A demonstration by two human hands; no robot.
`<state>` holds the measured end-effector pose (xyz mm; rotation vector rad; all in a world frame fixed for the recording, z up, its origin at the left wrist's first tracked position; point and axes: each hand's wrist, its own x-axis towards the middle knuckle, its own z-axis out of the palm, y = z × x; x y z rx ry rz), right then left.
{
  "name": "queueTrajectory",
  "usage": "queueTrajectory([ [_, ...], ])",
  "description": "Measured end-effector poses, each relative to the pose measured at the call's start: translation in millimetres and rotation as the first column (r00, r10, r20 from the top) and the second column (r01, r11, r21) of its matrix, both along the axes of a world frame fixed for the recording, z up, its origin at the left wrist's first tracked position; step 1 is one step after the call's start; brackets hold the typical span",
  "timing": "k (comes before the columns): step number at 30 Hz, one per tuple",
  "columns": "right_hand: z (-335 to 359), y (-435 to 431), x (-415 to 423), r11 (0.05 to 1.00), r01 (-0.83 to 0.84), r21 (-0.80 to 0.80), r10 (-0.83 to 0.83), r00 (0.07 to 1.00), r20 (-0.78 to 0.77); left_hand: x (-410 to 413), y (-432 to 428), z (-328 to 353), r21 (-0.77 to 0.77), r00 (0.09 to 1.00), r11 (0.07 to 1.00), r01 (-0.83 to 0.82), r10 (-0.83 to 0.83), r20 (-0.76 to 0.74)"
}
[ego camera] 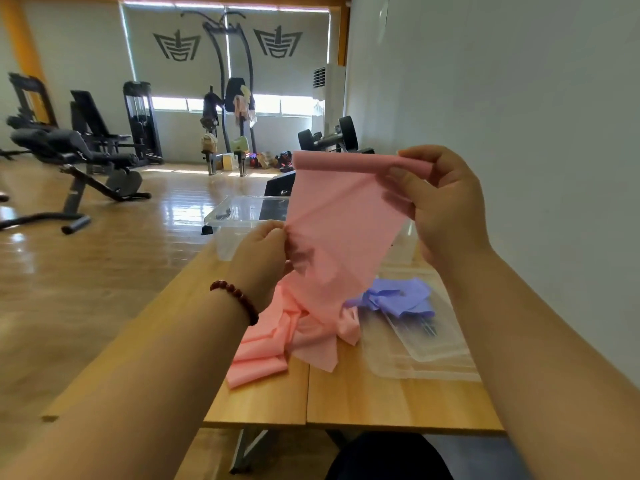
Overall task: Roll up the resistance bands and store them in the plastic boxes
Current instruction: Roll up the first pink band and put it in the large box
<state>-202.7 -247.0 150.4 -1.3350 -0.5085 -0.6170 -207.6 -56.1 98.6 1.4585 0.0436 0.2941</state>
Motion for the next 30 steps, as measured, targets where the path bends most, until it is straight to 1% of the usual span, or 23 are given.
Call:
queueTrajectory([
  [1,2.1,-0.1,0.3,1.000,0.002,0.009,-0.002,1.000,0.001,1.9,-1.4,2.5,0.019,1.000,1.000,-0.019,0.018,0.022],
  [3,10.5,-1.4,0.3,0.999,0.003,0.033,-0.003,1.000,0.007,4.8,-4.5,9.9,0.118,0.994,0.991,-0.065,0.054,0.093],
  [6,28.1,-7.4,2.6,0.997,0.013,0.080,-0.014,1.000,0.014,6.5,-6.9,18.0,0.237,0.981,0.971,-0.020,-0.027,0.192],
  [8,42.8,-14.5,5.1,0.997,0.024,0.076,-0.026,0.999,0.026,5.5,-7.3,22.0,0.318,0.982,0.948,0.009,-0.069,0.178],
  [10,55.0,-21.4,8.6,0.997,0.047,0.054,-0.049,0.998,0.041,7.1,-6.0,21.8,0.293,0.986,0.954,0.060,-0.103,0.134],
  [13,65.9,-27.7,12.6,0.997,0.070,0.035,-0.072,0.996,0.055,7.6,-4.9,19.3,0.114,0.973,0.972,0.206,-0.216,0.087],
  [15,71.0,-30.6,13.8,0.996,0.048,0.069,-0.052,0.997,0.058,6.9,-2.9,15.4,0.057,0.958,0.959,0.277,-0.280,0.054],
  [17,75.1,-33.5,14.5,0.996,0.034,0.085,-0.040,0.997,0.066,6.0,-0.3,10.3,0.123,0.963,0.956,0.268,-0.269,-0.007],
  [19,77.3,-35.2,13.6,0.997,0.027,0.079,-0.033,0.996,0.078,8.0,2.8,8.8,0.224,0.981,0.955,0.194,-0.186,-0.057],
  [20,77.6,-35.4,12.9,0.997,0.029,0.075,-0.035,0.996,0.084,9.6,4.1,10.6,0.228,0.986,0.960,0.166,-0.157,-0.057],
  [21,77.4,-35.4,12.3,0.997,0.032,0.072,-0.038,0.995,0.090,10.1,4.2,14.7,0.192,0.987,0.968,0.163,-0.158,-0.040],
  [23,76.9,-35.0,10.8,0.997,0.039,0.067,-0.045,0.995,0.094,10.7,2.7,26.7,0.111,0.973,0.968,0.227,-0.230,0.018],
  [24,77.1,-34.9,10.1,0.997,0.036,0.069,-0.042,0.995,0.089,11.1,1.4,32.0,0.133,0.961,0.954,0.268,-0.274,0.035],
  [25,77.7,-35.1,10.0,0.997,0.027,0.077,-0.034,0.996,0.083,10.9,-1.2,35.4,0.201,0.945,0.928,0.315,-0.326,0.026],
  [27,81.9,-36.6,8.6,0.995,0.014,0.096,-0.022,0.996,0.086,9.6,-6.7,34.3,0.342,0.913,0.851,0.399,-0.405,-0.056],
  [28,85.2,-37.7,7.3,0.995,0.015,0.102,-0.024,0.995,0.092,10.4,-7.4,29.9,0.390,0.907,0.822,0.414,-0.407,-0.104],
  [30,92.8,-41.1,5.1,0.993,0.009,0.118,-0.022,0.994,0.110,14.1,-7.5,20.9,0.484,0.937,0.803,0.347,-0.322,-0.139],
])
